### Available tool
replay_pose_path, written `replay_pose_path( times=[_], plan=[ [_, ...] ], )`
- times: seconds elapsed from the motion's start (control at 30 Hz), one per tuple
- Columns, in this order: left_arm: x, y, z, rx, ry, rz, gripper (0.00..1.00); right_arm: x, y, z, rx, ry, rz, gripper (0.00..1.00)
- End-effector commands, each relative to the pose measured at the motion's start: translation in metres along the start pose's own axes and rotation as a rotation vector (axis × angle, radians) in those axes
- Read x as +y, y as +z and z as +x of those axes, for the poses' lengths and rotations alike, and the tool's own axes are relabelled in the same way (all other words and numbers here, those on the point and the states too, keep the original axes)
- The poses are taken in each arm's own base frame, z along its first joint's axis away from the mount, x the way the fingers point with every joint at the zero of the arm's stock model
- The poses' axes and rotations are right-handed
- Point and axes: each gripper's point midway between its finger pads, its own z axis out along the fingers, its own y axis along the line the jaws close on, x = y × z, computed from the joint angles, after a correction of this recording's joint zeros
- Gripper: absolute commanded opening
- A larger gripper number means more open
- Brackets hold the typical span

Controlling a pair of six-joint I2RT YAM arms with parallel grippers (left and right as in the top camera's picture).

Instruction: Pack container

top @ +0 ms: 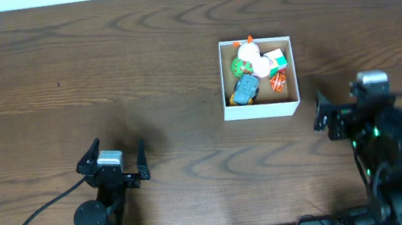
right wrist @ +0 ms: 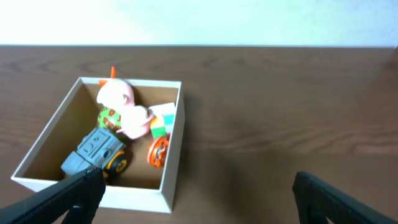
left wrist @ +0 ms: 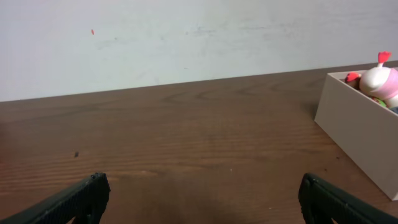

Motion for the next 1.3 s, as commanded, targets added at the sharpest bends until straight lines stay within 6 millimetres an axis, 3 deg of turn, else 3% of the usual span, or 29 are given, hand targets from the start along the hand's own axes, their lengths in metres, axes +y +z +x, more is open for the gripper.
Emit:
replay_pose_path(
  times=[0.0, 0.27, 0.53, 0.83, 1.27],
  plan=[
    [-0.001, 0.001, 0.016, 0.049, -0.003, 0.005, 0.98, 0.005, -0.004, 0.012, -0.068, -0.135, -0.054, 0.99],
    [-0.001, 0.001, 0.016, 0.049, -0.003, 0.005, 0.98, 0.004, 0.002, 0.052, -0.102, -0.193, -0.075, 0.99],
    [-0.001, 0.001, 0.016, 0.049, -0.003, 0.005, 0.98, 0.006, 0.008, 0.062, -0.22, -0.171, -0.089, 0.99],
    [-0.001, 0.001, 0.016, 0.049, -0.003, 0.005, 0.98, 0.0, 0.015, 0.086, -0.242, -0.167, -0.069, 0.99],
    [-0.001, 0.001, 0.016, 0.049, -0.003, 0.005, 0.98, 0.0, 0.01, 0.077, -0.293, -0.202, -0.062, 0.99]
  ],
)
